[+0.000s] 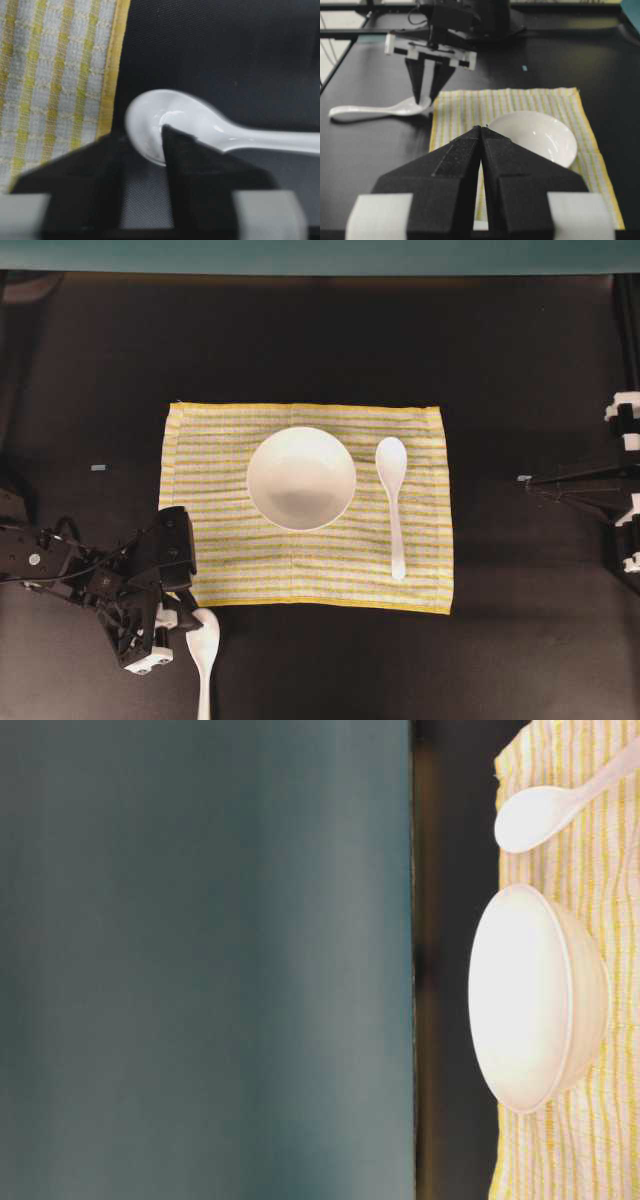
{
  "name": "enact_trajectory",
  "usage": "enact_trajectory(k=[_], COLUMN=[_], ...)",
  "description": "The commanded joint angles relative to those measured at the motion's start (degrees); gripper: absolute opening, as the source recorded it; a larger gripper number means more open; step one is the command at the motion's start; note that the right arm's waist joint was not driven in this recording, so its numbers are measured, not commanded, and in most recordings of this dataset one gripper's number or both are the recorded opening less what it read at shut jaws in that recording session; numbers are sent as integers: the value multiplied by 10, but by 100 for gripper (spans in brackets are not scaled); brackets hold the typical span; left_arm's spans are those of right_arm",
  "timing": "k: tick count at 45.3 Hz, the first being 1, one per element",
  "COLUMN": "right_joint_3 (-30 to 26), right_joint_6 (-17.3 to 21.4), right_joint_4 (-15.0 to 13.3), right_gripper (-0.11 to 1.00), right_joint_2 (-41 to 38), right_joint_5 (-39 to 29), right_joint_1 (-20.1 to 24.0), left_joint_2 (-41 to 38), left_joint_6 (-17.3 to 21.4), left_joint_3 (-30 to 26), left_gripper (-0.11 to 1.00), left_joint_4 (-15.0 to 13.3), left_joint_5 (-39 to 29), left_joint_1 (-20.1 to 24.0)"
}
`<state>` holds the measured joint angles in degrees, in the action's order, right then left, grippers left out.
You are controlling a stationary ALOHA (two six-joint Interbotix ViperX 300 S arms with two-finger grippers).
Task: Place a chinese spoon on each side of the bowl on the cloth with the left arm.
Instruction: 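Lift the spoon and place it on the cloth left of the bowl, then release the spoon and withdraw the left gripper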
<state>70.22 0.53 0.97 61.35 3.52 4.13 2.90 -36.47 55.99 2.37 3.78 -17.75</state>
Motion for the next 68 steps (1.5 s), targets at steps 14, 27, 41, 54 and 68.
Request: enact_trajectory(k=[14, 27, 41, 54, 68], right_joint_3=[-4, -4, -3, 1, 11], right_joint_6=[5, 4, 4, 4, 4], right_joint_4=[2, 1, 1, 1, 2], right_gripper=[0, 0, 0, 0, 0], right_joint_2=[-4, -3, -2, -3, -3], right_joint_5=[2, 2, 2, 2, 3], right_joint_1=[0, 0, 0, 0, 0], left_joint_2=[104, 238, 208, 112, 69], left_joint_6=[10, 82, 163, 179, 177], left_joint_3=[-54, -90, -95, -96, -91], left_gripper=[7, 7, 7, 7, 7], left_joint_4=[2, 2, 2, 2, 2], left_joint_5=[-126, -316, -333, -276, -210], left_joint_1=[45, 221, 323, 343, 370])
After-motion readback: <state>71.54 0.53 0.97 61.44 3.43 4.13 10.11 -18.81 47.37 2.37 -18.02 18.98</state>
